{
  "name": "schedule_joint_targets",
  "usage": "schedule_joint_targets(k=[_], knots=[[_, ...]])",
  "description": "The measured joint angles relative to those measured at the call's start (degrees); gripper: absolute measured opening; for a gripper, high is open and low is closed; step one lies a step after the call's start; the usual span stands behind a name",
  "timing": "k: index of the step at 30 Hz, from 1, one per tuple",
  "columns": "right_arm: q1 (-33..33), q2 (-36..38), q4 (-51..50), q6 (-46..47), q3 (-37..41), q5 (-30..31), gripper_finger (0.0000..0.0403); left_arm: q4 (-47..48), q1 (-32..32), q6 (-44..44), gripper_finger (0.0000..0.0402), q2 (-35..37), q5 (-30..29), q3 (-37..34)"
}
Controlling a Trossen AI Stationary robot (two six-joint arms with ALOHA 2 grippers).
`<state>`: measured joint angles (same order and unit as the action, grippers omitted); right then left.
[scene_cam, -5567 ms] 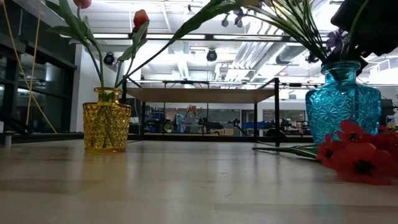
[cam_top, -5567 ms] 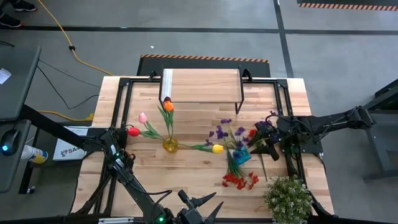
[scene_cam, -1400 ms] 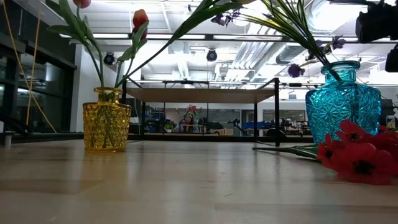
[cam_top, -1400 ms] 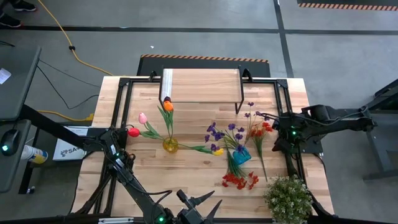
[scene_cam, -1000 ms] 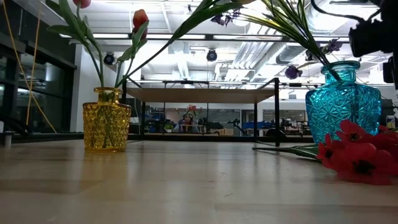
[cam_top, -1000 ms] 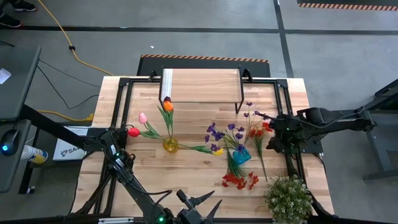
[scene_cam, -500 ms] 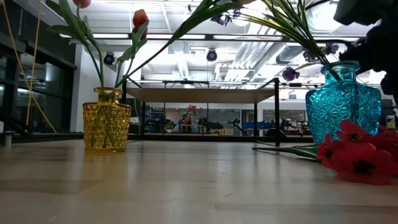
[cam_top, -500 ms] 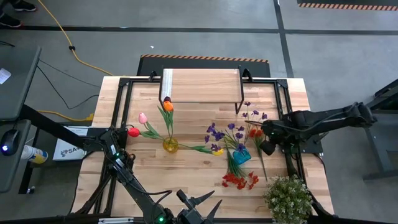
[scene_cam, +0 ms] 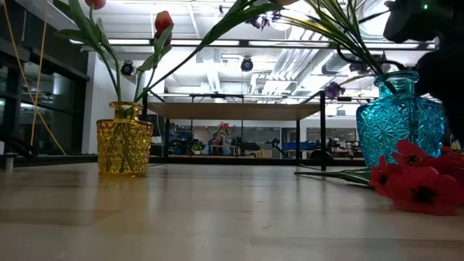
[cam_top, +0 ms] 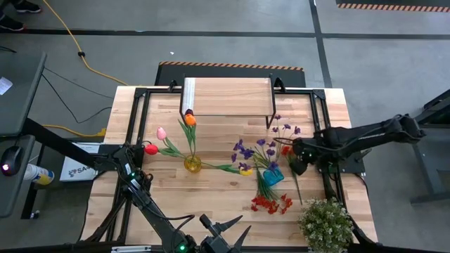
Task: Pick and place flowers into a vace then onto a shelf
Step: Put the right red flowers into the blue vase
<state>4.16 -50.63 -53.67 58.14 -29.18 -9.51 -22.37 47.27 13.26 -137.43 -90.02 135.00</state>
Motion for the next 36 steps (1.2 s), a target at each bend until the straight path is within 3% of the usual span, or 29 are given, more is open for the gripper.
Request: schedule_joint_targets(k=[10,21,36], knots=[[0.0,0.08,11.94,4.35,7.74,-4.37,0.0234,0.0,-0.01,0.0,0.0195,0.0,0.0,0.0],[0.0,-0.36,12.26,6.2,7.73,-1.56,0.0233,-0.03,-0.03,0.0,0.0195,0.0,0.0,-0.01],[-0.02,-8.26,13.75,6.09,7.7,2.55,0.0229,-0.03,-0.07,-0.01,0.0195,0.0,0.0,-0.01]])
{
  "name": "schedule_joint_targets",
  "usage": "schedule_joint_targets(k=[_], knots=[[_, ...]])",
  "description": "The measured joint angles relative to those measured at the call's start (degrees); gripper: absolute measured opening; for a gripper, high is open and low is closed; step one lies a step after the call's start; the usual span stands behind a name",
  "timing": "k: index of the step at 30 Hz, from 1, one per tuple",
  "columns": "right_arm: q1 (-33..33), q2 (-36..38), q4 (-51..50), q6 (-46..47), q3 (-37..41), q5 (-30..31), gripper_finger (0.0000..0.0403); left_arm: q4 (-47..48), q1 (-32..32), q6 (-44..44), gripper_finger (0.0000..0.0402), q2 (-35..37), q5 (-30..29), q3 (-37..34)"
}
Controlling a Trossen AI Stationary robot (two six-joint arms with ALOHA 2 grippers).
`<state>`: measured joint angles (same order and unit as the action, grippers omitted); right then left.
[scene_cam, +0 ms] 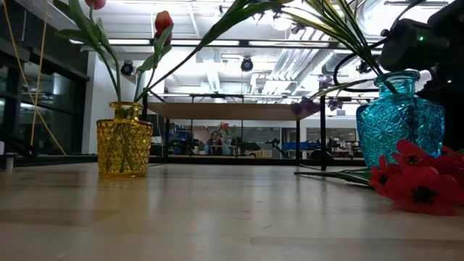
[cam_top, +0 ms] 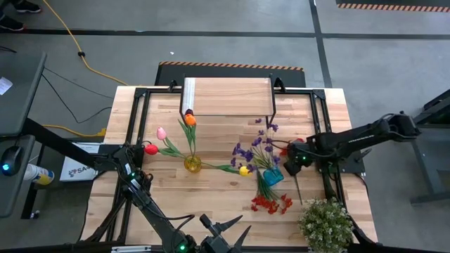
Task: Pick and place flowers into a vace then onto a shelf
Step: Put the right red flowers into the blue vase
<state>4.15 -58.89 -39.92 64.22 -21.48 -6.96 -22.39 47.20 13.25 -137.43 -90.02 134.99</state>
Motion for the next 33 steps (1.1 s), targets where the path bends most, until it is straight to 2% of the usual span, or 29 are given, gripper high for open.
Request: schedule_joint_targets(k=[26,30,33], knots=[[0.0,-0.66,-0.24,-1.32,-0.06,-0.19,0.0032,0.0,0.02,-0.01,0.0195,0.0,0.0,0.01],[0.02,0.39,-0.87,-1.68,-0.18,-0.06,0.0009,0.0,0.02,-0.01,0.0195,0.0,0.0,0.01],[-0.03,2.46,-1.05,-1.67,-0.21,0.67,0.0005,0.0,0.02,-0.01,0.0195,0.0,0.0,0.01]])
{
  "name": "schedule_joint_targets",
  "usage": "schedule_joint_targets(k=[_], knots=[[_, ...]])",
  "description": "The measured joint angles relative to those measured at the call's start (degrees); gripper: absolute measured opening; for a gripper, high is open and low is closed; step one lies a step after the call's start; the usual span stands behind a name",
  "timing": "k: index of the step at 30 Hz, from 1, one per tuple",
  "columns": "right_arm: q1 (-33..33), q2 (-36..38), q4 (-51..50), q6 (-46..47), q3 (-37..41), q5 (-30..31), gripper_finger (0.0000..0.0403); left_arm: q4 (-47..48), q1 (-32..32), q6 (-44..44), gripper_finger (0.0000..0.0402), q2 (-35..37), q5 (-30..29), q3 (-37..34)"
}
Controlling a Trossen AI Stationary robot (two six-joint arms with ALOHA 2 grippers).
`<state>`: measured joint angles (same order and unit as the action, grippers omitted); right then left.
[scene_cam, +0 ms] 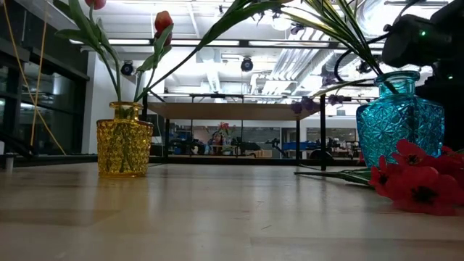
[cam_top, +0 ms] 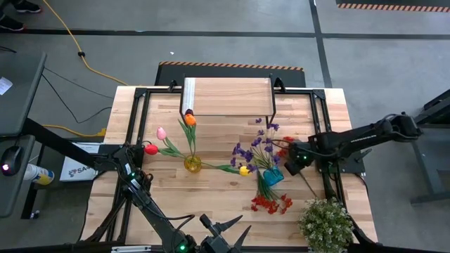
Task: Pick and place flowers into a vace then onto a shelf
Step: Put the right red flowers into the blue vase
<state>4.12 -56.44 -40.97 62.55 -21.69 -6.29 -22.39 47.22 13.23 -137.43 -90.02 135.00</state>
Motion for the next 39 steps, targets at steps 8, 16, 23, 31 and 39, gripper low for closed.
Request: schedule_joint_targets(k=[8,16,23,31,39], knots=[[0.0,6.58,-4.21,1.46,-0.02,1.94,0.0005,0.0,0.0,0.0,0.0195,0.0,0.0,-0.01],[-1.53,14.54,-9.73,3.12,-0.02,5.07,0.0005,-0.1,0.0,-0.02,0.0195,0.02,0.0,0.0],[-5.17,23.28,-10.15,3.46,-0.62,8.07,0.0005,-0.13,0.0,-0.02,0.0195,0.02,0.0,0.0],[-9.46,31.23,-10.68,0.5,-5.45,13.73,0.0005,-0.13,0.0,-0.02,0.0195,0.01,0.01,0.0],[-12.87,31.66,-14.48,-9.19,-19.49,24.9,0.0004,-0.13,0.0,-0.02,0.0195,0.0,0.0,0.0]])
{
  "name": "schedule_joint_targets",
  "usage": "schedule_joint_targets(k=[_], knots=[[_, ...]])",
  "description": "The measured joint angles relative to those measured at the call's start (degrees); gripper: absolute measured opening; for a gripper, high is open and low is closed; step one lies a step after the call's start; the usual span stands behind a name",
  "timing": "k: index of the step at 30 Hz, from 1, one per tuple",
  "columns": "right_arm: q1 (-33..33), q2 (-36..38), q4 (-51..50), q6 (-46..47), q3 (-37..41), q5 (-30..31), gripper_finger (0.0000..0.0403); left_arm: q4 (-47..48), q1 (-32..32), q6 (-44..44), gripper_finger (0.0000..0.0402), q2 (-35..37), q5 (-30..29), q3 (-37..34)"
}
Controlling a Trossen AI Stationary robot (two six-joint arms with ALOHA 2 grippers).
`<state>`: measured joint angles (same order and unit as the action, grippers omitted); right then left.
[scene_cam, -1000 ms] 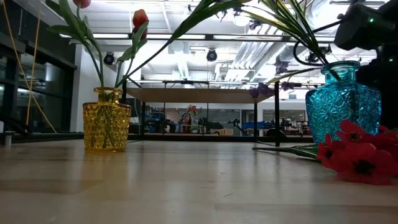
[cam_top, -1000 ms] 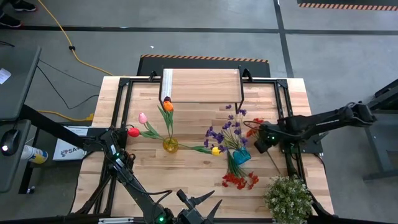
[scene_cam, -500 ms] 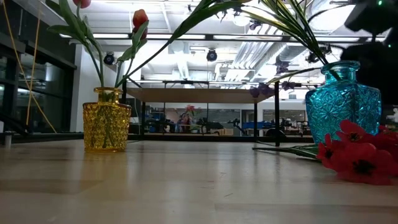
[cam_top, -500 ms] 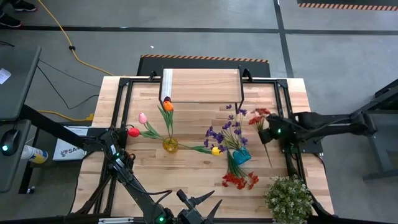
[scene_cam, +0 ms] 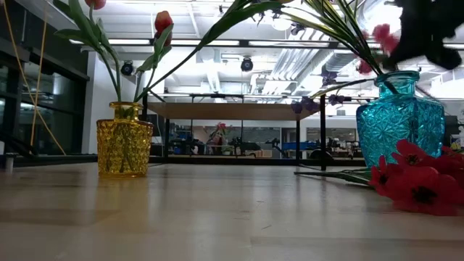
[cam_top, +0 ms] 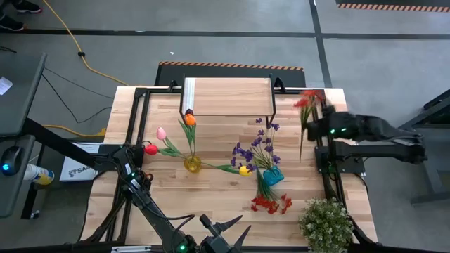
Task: Pick and place flowers into a vace then onto a shelf
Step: Put the right red flowers into the blue vase
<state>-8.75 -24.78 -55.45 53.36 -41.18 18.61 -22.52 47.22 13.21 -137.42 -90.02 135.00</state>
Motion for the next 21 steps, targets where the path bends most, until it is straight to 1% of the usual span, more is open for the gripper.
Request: schedule_joint_targets(k=[3,6,8,10,15,21], knots=[[-0.47,0.02,-0.01,-3.26,-6.09,2.35,0.0002,0.0,0.0,0.0,0.0195,0.01,0.01,-0.01],[-0.57,0.02,0.45,-4.83,-11.15,2.78,0.0004,0.03,0.0,0.0,0.0195,0.0,0.02,0.0],[-0.55,0.02,2.0,-5.73,-13.6,1.81,0.0004,0.07,0.0,0.0,0.0195,0.0,0.0,0.0],[-0.55,0.02,4.59,-5.87,-14.78,-0.59,0.0003,0.09,0.0,0.0,0.0195,0.0,0.0,0.0],[-0.53,0.02,15.05,-5.81,-13.53,-8.07,0.0007,0.11,0.0,0.01,0.0195,0.01,0.0,0.0],[-0.48,-0.02,25.51,-4.44,-7.89,-14.97,0.0003,0.09,0.0,0.0,0.0195,0.0,0.0,-0.02]])
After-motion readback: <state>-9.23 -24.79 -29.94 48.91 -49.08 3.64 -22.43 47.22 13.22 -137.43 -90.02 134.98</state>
